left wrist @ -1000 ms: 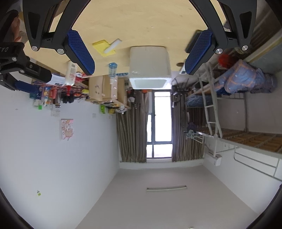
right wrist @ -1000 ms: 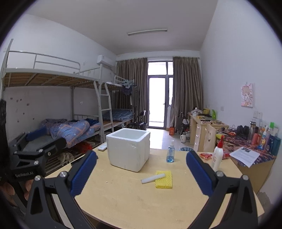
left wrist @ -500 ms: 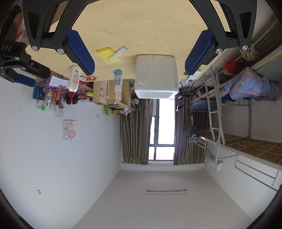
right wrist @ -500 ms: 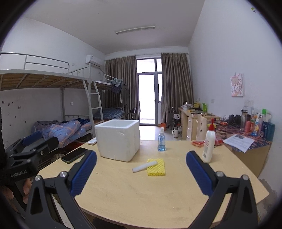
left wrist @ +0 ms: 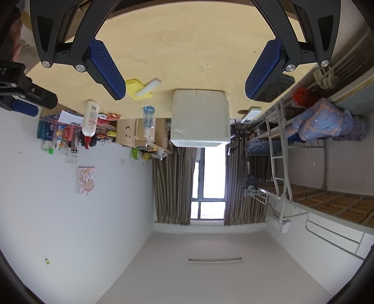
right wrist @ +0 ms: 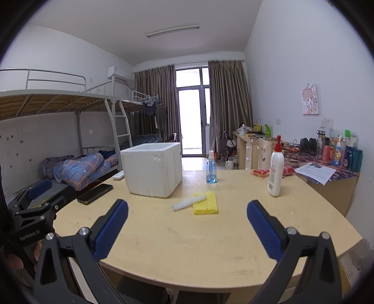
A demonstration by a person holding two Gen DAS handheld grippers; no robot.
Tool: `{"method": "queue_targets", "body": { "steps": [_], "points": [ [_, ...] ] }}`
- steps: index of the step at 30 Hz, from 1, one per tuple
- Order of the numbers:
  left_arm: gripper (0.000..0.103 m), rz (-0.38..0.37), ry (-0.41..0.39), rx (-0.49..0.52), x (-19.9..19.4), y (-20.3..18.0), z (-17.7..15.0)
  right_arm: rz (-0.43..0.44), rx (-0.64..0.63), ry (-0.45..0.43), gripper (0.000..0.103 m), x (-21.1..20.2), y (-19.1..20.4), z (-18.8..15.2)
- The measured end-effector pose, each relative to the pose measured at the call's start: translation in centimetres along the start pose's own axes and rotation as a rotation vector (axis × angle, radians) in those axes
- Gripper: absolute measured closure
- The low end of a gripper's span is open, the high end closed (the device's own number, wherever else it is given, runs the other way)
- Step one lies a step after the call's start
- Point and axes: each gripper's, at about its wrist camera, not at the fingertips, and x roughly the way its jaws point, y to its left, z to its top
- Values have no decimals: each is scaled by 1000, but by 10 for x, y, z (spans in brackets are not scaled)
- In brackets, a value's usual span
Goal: Organize soft objects
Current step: 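Move both tools back from the box toward the yellow mesh sleeve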
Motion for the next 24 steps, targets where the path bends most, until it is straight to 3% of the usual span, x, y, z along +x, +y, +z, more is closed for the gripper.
{"method": "queue_targets", "body": {
  "steps": [24],
  "points": [
    [1, -42, 182, 20, 85, -19, -21, -6, 88, 148, 0, 65, -39, -18]
  ]
}}
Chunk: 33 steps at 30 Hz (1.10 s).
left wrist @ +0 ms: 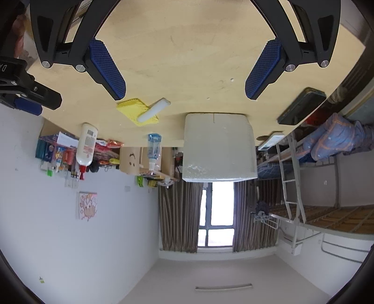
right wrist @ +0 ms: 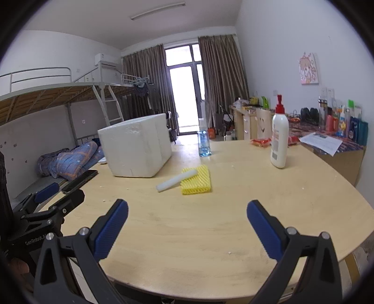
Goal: Organize soft objects
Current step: 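Move both tools back from the box toward the yellow mesh sleeve, then approach the white foam stick on the yellow mesh with the left gripper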
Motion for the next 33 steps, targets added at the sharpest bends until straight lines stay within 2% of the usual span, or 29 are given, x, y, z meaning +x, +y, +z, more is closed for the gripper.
{"method": "queue_targets", "body": {
  "steps": [7, 22, 33],
  "points": [
    [1, -26, 57, 17, 27, -7, 5, -9, -13, 38, 0, 19, -4, 2],
    [1, 2, 125, 62, 77, -16, 16, -28, 11, 117, 0, 61, -25, 16],
    [1, -40, 214, 107, 112, -20, 23, -30, -24, 186, 0, 91, -28, 26]
  ]
}}
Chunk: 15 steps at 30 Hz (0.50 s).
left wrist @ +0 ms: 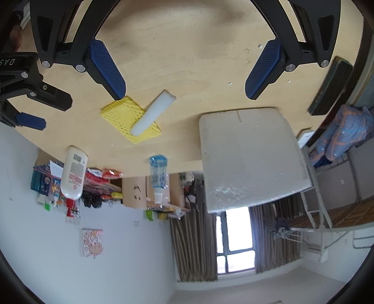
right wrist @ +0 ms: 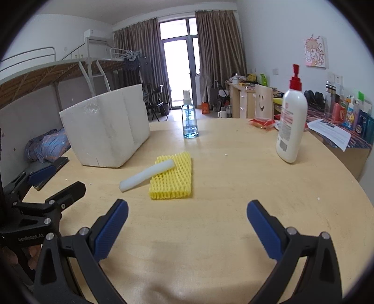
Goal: Organize soft objects
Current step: 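Approach the white foam stick on the yellow mesh with the left gripper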
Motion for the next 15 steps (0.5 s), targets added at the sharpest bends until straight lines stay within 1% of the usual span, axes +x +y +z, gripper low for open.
{"method": "queue_targets", "body": {
  "steps": [3, 6, 13, 15],
  "points": [
    [1, -33, 37, 18, 10, -1, 4, 1, -2, 29, 0, 10, -3, 3],
    [1, -47, 60, 56, 21, -2, 10, 16, 13, 65, 0, 19, -8, 7],
    [1, -103, 123, 111, 48, -5, 26, 29, 15, 112, 0, 32, -12, 17],
    [1, -124, 156, 114, 57, -5, 29, 35, 13, 127, 0, 36, -13, 20]
  ]
}}
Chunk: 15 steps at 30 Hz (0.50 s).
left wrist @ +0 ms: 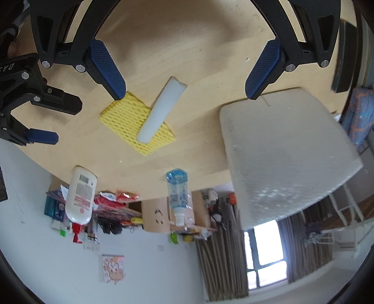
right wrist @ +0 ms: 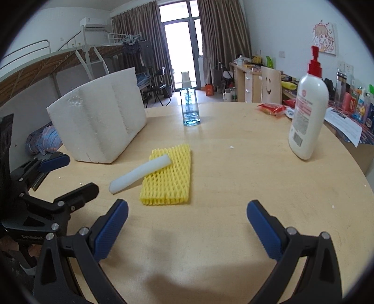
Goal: Organize soft objects
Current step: 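Approach the white foam stick on the yellow mesh with the left gripper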
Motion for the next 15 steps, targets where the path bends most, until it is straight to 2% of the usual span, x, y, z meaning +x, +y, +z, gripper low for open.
{"method": "queue_targets", "body": {
  "steps": [5, 8, 11, 15],
  "points": [
    [1, -42, 71, 32, 18, 1, 11, -9, -21, 39, 0, 10, 0, 7],
    [5, -55, 99, 56, 29, 0, 15, -12, -8, 46, 0, 12, -5, 9],
    [12, -69, 122, 67, 41, 0, 13, 14, 17, 57, 1, 14, -10, 10],
    [21, -95, 134, 87, 50, -1, 11, 5, 21, 69, 1, 17, -12, 11]
  ]
}}
